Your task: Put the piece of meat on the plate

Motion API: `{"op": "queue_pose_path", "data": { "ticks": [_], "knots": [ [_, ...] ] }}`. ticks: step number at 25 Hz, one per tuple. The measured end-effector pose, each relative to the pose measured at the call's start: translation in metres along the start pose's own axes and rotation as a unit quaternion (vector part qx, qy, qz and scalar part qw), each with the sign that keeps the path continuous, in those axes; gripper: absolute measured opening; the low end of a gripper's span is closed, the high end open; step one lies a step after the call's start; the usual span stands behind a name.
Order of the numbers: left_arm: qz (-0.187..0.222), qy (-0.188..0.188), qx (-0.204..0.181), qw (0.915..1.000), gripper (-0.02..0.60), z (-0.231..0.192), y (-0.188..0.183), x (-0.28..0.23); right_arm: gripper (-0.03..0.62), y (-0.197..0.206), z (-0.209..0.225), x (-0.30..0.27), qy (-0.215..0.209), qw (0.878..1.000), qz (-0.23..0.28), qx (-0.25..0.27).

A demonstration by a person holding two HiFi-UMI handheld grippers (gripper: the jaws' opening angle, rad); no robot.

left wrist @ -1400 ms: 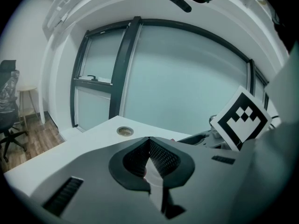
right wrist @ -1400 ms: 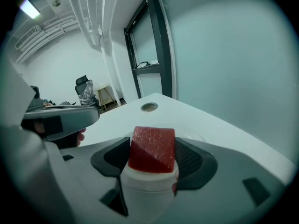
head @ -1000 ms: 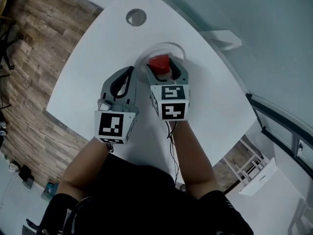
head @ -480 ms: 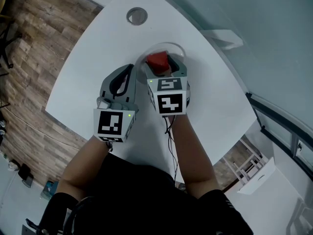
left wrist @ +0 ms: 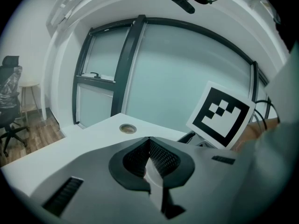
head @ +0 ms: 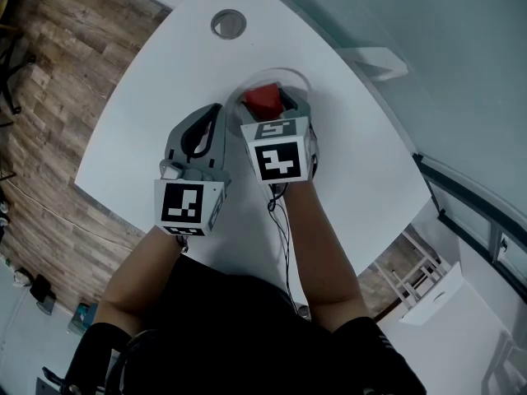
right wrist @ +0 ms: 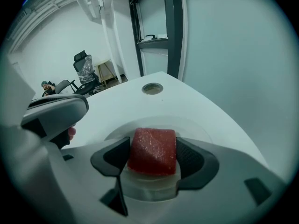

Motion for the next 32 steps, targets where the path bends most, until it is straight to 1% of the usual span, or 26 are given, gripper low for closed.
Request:
{"op": "queue_pose_path", "data": {
  "ticks": [9,12,16,20,22,24,26,28,30,32],
  "knots": [
    [0.008,-0.008,-0.003,0.9999,-0.001,0.0,-0.006,0.01,0.299,-0.002,-0.001,0.005,0.003,1.0,0.027,0.008],
    [0.013,-0.01,-0.004,0.9999,0.0,0.001,-0.009,0.017,0.299,-0.006,-0.001,0.013,0.011,0.999,0.043,0.011],
    [0.023,-0.01,-0.008,0.9996,0.0,0.005,-0.016,0.027,0.299,-0.017,-0.001,0.035,0.023,0.996,0.088,0.011],
    [0.035,-0.007,-0.016,0.9992,0.0,0.014,-0.026,0.038,0.298,-0.025,-0.008,0.063,0.009,0.99,0.14,0.009],
    [0.044,-0.005,-0.02,0.9988,0.0,0.019,-0.034,0.045,0.298,-0.027,-0.014,0.082,0.001,0.985,0.171,0.011],
    [0.053,-0.002,-0.026,0.9983,0.0,0.027,-0.043,0.053,0.253,-0.028,-0.019,0.103,0.0,0.979,0.203,0.017],
    [0.061,0.001,-0.032,0.9976,0.0,0.036,-0.05,0.061,0.238,-0.027,-0.022,0.124,0.001,0.973,0.23,0.018],
    [0.069,0.004,-0.039,0.9969,0.0,0.045,-0.056,0.069,0.191,-0.024,-0.023,0.146,0.011,0.966,0.258,0.014],
    [0.076,0.006,-0.045,0.9961,0.0,0.057,-0.06,0.08,0.119,-0.02,-0.023,0.17,0.029,0.958,0.286,0.009],
    [0.083,0.009,-0.051,0.9952,-0.001,0.069,-0.064,0.093,0.062,-0.014,-0.024,0.191,0.042,0.95,0.309,0.004]
  ]
}}
Point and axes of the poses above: the fingertips, and each gripper's own axes: x backward along the fingers, z to its right, y out of its underside, the point moved 2 cm from there along x, backward along the fingers, and after that the axes turned 2 degrees about -y, right-handed, at the moved point
